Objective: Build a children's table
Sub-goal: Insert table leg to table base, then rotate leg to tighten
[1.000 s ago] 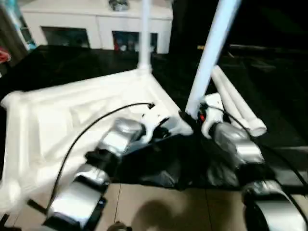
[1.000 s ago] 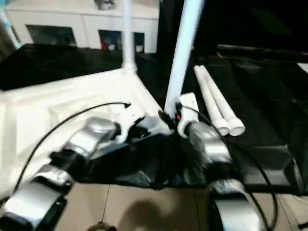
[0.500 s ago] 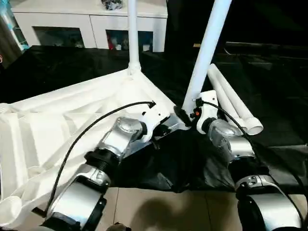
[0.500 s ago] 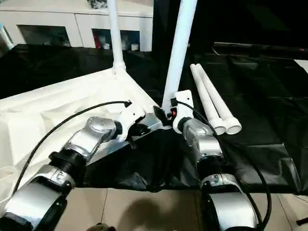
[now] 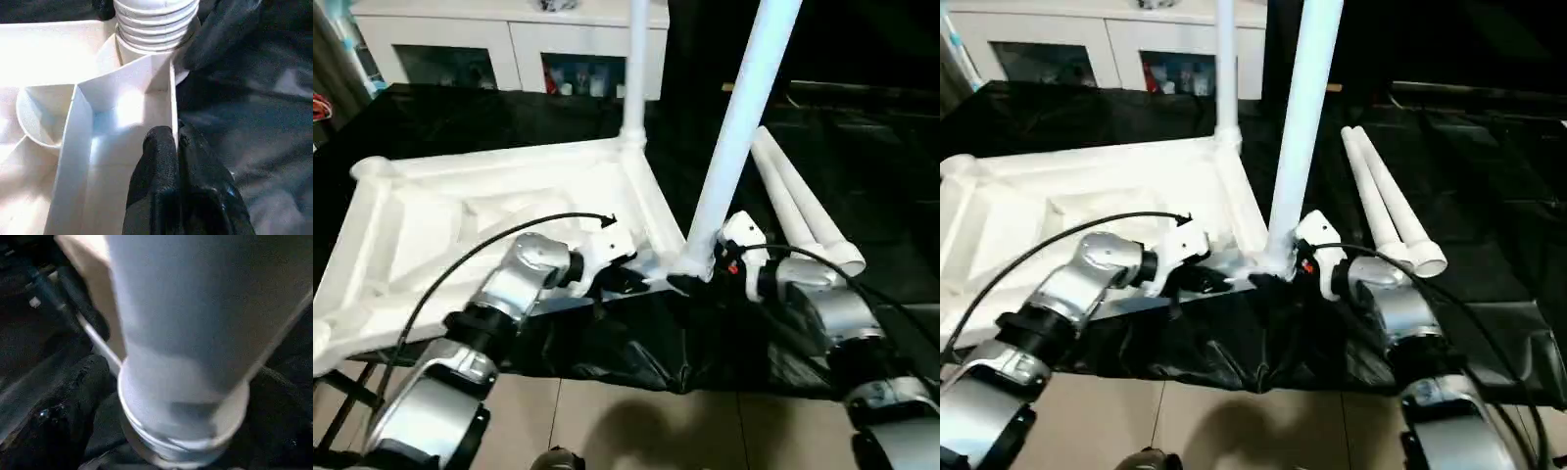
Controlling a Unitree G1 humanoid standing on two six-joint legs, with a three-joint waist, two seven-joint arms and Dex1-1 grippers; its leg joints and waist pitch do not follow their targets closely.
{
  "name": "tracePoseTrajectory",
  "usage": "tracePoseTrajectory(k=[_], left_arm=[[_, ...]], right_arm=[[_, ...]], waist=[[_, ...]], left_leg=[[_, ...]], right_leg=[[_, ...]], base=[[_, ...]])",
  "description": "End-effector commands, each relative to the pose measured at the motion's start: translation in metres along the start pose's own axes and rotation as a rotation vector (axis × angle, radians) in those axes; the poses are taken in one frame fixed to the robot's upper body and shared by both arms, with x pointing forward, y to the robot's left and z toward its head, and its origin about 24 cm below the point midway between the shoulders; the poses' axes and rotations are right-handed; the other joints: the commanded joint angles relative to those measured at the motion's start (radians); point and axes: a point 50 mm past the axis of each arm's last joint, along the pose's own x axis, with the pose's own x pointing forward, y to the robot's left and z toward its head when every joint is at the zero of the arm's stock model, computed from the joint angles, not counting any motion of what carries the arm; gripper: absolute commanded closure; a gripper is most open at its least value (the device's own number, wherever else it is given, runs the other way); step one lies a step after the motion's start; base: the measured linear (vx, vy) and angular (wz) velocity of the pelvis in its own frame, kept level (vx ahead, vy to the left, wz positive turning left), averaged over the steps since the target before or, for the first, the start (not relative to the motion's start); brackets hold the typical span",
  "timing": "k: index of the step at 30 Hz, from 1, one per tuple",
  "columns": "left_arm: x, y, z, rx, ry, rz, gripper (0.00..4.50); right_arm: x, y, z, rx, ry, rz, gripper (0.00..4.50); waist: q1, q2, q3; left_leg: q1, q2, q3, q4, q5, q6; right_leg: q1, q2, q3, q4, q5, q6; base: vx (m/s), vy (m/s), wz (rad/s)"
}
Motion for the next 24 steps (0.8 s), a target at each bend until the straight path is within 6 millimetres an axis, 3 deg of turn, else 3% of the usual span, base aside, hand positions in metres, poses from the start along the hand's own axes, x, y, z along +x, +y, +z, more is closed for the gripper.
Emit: tracePoseTrajectory(k=[1, 8, 9, 11, 24], left_arm=[[0.0031, -0.0042, 0.0201, 0.095, -0.059, -0.065, 4.5], [-0.0005, -0.0044, 0.0188, 0.102, -0.056, -0.094, 4.5], [-0.0006, -0.0046, 0.0184, 0.103, -0.053, -0.099, 4.5], [-0.0007, -0.0047, 0.018, 0.104, -0.052, -0.102, 4.5], [0.0, -0.0061, 0.0135, 0.098, -0.033, -0.113, 4.5]], right_arm=[[0.0036, 0.0067, 0.0031, -0.006, -0.008, 0.07, 0.15], [0.0025, 0.0106, 0.0061, -0.022, -0.018, 0.114, 0.15], [0.003, 0.0114, 0.0062, -0.02, -0.02, 0.118, 0.41], [0.0034, 0.012, 0.0062, -0.016, -0.02, 0.121, 0.41], [0.0047, 0.0147, 0.0042, 0.001, -0.028, 0.123, 1.55]], waist=[[0.003, -0.002, -0.071], [0.009, -0.004, -0.073], [0.01, -0.003, -0.073], [0.01, -0.003, -0.074], [0.021, -0.003, -0.076]], left_leg=[[0.028, 0.067, -0.029, -0.066, -0.216, 0.053], [0.027, 0.067, -0.029, -0.064, -0.204, 0.044], [0.028, 0.067, -0.029, -0.064, -0.201, 0.045], [0.028, 0.066, -0.029, -0.063, -0.195, 0.048], [0.029, 0.066, -0.028, -0.061, -0.185, 0.046]], right_leg=[[0.046, -0.084, 0.048, -0.067, -0.127, -0.256], [0.047, -0.087, 0.049, -0.065, -0.124, -0.258], [0.046, -0.087, 0.049, -0.065, -0.12, -0.258], [0.046, -0.086, 0.049, -0.064, -0.109, -0.259], [0.046, -0.085, 0.048, -0.06, -0.092, -0.26]], base=[[0.0, 0.0, 0.0], [0.0, 0.0, 0.0], [0.0, 0.0, 0.0], [0.0, 0.0, 0.0], [0.0, 0.0, 0.0]])
